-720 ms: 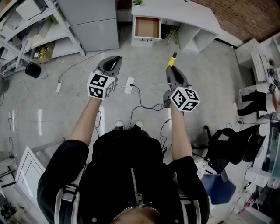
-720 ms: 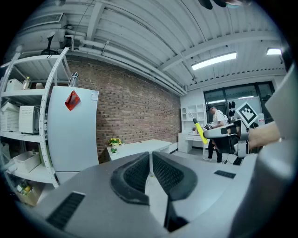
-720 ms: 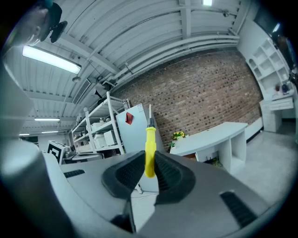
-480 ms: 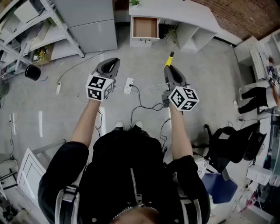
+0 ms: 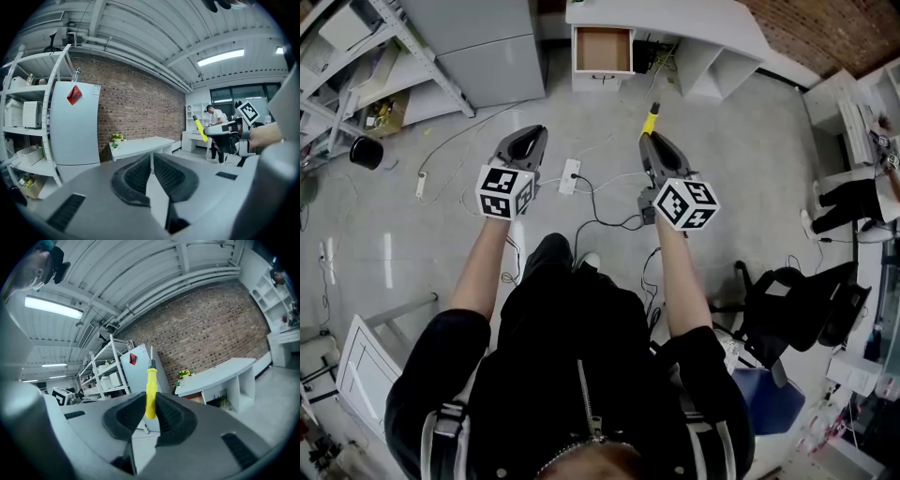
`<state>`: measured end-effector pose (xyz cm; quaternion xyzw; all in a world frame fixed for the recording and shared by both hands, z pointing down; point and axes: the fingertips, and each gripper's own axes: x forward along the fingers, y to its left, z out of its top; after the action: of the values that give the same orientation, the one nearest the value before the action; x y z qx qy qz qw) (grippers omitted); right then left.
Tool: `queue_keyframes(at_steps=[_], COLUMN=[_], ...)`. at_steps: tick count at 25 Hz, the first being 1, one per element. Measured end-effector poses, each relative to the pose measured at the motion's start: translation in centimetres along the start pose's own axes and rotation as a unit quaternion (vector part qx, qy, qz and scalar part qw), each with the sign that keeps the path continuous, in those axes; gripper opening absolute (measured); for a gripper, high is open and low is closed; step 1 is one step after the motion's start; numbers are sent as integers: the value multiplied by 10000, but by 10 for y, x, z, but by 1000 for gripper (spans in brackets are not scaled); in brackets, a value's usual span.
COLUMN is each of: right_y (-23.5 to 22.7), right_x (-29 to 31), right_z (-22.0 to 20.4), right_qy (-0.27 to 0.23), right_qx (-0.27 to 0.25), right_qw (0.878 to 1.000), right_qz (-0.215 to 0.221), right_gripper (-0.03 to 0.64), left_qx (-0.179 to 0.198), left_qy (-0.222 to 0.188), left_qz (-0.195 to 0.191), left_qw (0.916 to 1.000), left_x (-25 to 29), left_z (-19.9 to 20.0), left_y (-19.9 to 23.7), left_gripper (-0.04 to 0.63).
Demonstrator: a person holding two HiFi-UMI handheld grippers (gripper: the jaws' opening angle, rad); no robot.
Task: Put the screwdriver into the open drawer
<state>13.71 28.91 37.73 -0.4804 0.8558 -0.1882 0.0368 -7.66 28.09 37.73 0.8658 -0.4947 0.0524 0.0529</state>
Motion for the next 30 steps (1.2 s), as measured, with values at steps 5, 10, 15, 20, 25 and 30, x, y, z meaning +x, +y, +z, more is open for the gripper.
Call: queue_keyframes(at_steps=[5, 10, 15, 20, 25, 30], right_y=[-11, -26, -39, -46, -50, -59], right_x=[22, 72, 142, 206, 252, 286], right_z=[3, 11, 27, 35, 23, 22], right_qy=[43, 37, 30, 86, 249, 328], right_qx=[21, 39, 71, 81, 177, 164], right_qw=[10000, 10000, 9999, 9997, 9992, 9987], right_qz=[26, -13, -94, -195, -271, -360], right_gripper=[74, 74, 74, 74, 74, 74], left_qx=[-71, -16, 26, -4, -56, -121], left_qy=[66, -28, -51, -62, 8, 99], left_qz=[38, -54, -187, -313, -376, -385], left_qw=[9999, 10000, 9998, 9995, 9993, 9991], left_x=[22, 66, 117, 156, 179, 200], left_z=[-5, 5, 17, 28, 25, 17], left_y=[15, 47, 97, 149, 185, 209], left_gripper=[40, 40, 40, 40, 40, 40])
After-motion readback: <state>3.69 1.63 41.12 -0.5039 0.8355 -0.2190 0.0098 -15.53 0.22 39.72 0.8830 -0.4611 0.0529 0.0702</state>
